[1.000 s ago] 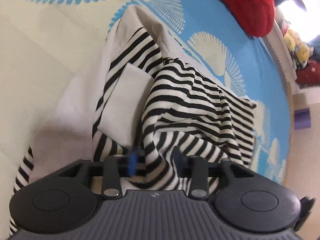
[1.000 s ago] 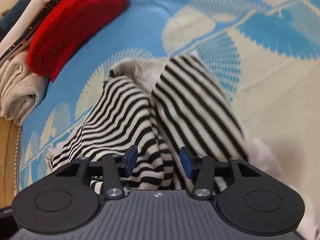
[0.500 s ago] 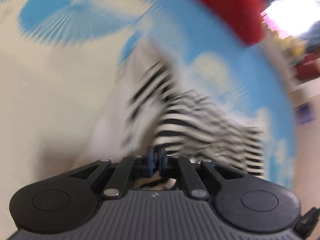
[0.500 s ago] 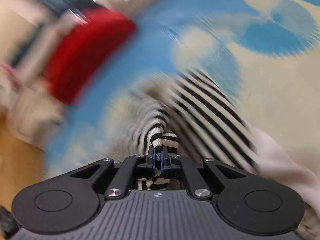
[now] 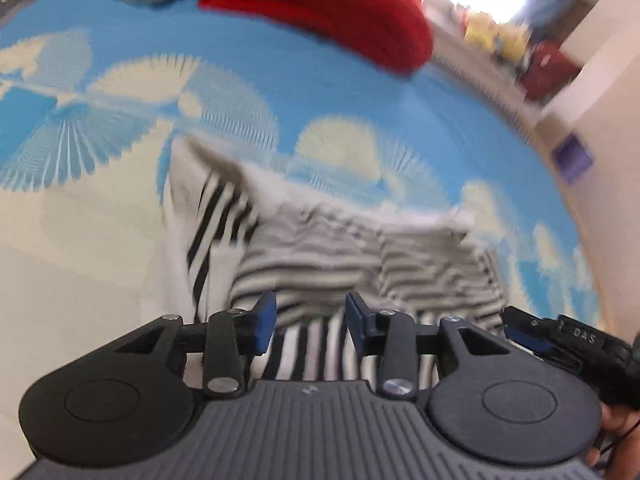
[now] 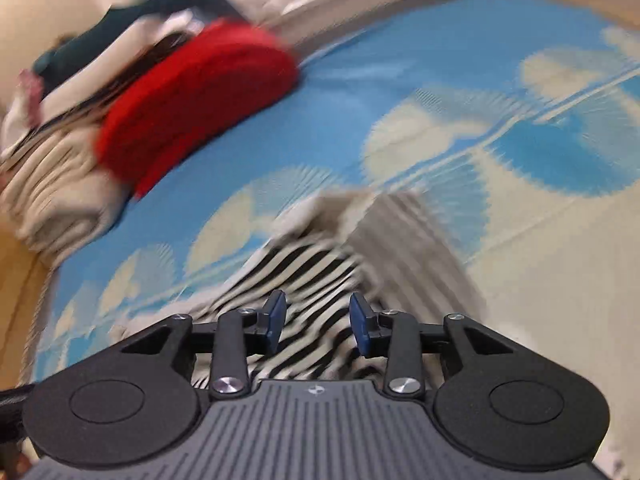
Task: Fold small clothes
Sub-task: 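Release the fabric and lift both grippers away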
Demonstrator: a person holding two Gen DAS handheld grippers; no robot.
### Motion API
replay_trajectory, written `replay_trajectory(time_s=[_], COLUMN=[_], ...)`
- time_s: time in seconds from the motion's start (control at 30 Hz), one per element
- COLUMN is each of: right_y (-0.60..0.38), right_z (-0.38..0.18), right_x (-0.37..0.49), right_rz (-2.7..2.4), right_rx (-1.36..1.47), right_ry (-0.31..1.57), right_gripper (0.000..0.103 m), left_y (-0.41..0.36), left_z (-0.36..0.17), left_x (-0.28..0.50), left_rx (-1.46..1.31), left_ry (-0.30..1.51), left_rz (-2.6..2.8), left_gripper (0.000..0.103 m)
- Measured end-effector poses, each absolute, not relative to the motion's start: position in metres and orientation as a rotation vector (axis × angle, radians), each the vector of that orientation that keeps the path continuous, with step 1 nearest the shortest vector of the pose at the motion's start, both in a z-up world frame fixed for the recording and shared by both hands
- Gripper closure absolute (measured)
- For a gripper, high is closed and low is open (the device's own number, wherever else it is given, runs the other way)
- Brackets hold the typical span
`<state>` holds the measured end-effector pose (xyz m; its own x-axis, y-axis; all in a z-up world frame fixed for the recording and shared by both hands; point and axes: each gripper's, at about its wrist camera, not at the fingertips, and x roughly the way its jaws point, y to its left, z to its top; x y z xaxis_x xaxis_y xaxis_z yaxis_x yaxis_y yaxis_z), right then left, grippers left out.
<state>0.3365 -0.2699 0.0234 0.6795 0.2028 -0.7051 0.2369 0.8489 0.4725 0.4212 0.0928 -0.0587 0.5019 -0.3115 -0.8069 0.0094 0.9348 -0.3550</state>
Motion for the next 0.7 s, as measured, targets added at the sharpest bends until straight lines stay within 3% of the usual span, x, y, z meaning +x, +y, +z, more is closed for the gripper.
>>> replay_trajectory(time_s=[0.1,0.17,0.4,0.57,0.7], right_y=[-0.264,-0.268,-0.268,-0.275,-0.284], right_z=[-0.017,-0.038,-0.009,-0.023,0.011], right_x=[0.356,0.356,0.351,0.349,0.338], right_rz=[-0.018,-0.042,-0.035,-0.052,-0.04], right_rx=[0.567,0.571,0.521,0.579,0.598], right_ry=[1.078,1.145,1.022,1.131,1.037], right_gripper=[0.062,0.068,0.062,0.063,0.062], left_y=[0.089,0.091,0.089,0.074,0.078], left_z=[-0.097,-0.105,-0.067,-0.1,-0.065], left_x=[0.424,0.422,0.416,0.414,0.394], left_rx=[-0.239,-0.23,-0.255,-0.104,-0.128], left_ry=[1.217,1.238,1.101,1.235,1.111], left_rz=[-0.149,-0.139,-0.205,-0.135,-0.14], left_gripper=[0.064,0.064,0.064,0.063,0.061])
